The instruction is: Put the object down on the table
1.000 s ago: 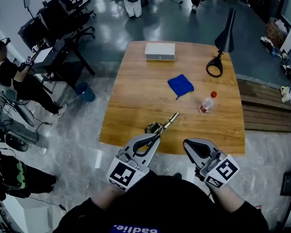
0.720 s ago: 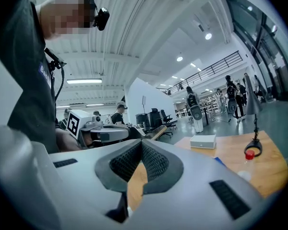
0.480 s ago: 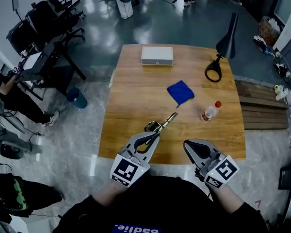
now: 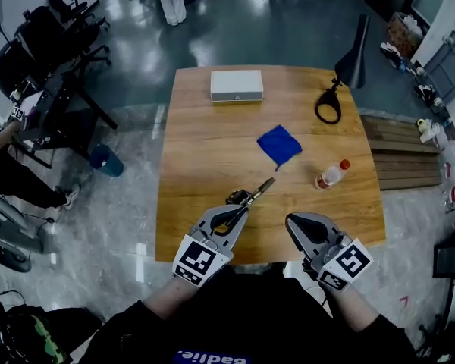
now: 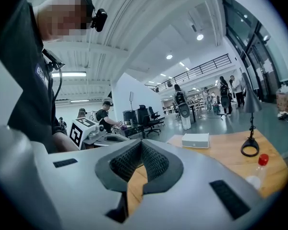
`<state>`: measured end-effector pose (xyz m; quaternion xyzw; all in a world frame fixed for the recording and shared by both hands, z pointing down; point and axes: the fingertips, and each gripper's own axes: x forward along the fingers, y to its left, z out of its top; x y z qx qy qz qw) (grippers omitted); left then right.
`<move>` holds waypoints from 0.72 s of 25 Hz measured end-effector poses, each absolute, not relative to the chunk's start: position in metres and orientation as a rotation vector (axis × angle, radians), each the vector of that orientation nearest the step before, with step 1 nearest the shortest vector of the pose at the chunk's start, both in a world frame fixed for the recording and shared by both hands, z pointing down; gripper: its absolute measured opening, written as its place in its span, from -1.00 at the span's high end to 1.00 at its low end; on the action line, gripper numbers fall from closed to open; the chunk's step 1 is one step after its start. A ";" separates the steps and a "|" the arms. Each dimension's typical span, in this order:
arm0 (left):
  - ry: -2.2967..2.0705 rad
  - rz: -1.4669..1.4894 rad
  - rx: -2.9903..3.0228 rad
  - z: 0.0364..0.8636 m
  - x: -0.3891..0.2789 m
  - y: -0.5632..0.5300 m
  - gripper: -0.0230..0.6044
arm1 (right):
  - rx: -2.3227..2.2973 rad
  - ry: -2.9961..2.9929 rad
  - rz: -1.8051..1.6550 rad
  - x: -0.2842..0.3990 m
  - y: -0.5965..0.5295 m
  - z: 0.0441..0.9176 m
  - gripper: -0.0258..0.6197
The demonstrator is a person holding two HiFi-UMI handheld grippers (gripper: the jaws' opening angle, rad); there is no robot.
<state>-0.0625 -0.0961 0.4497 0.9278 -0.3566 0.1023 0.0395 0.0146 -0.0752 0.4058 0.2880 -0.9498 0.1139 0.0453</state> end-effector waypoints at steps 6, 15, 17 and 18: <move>-1.096 0.370 2.758 0.480 -0.044 -0.111 0.89 | 0.812 -2.895 0.352 0.029 -0.091 0.412 0.91; -1.074 0.427 2.621 0.530 -0.021 -0.133 0.89 | 0.782 -2.875 0.421 0.062 -0.107 0.425 0.91; -1.058 0.442 2.580 0.545 -0.018 -0.138 0.89 | 0.783 -2.869 0.428 0.067 -0.109 0.426 0.91; -1.050 0.452 2.560 0.553 -0.016 -0.140 0.89 | 0.785 -2.865 0.431 0.070 -0.109 0.427 0.91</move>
